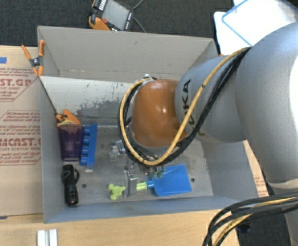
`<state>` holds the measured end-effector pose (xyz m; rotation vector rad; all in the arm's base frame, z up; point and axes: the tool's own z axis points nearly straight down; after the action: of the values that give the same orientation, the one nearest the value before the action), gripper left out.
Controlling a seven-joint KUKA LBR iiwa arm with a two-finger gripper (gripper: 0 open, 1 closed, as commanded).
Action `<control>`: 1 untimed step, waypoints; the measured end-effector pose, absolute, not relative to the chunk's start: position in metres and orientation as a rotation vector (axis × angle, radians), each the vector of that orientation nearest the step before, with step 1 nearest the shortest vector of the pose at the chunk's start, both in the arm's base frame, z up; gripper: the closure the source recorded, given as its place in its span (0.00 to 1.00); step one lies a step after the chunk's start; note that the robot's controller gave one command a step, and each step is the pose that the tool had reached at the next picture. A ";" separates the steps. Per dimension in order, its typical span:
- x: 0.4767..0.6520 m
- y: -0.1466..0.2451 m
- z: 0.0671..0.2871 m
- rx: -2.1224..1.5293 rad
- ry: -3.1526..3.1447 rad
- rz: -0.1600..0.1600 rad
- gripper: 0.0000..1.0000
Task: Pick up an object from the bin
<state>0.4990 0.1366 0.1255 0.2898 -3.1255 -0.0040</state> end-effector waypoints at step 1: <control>0.505 0.212 0.077 0.238 -3.132 -0.009 0.00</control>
Offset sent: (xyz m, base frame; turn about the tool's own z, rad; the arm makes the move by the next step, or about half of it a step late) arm -0.0177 0.0529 -0.0553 -0.0682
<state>0.5051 0.2116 0.0769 0.2382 -3.1320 -0.0093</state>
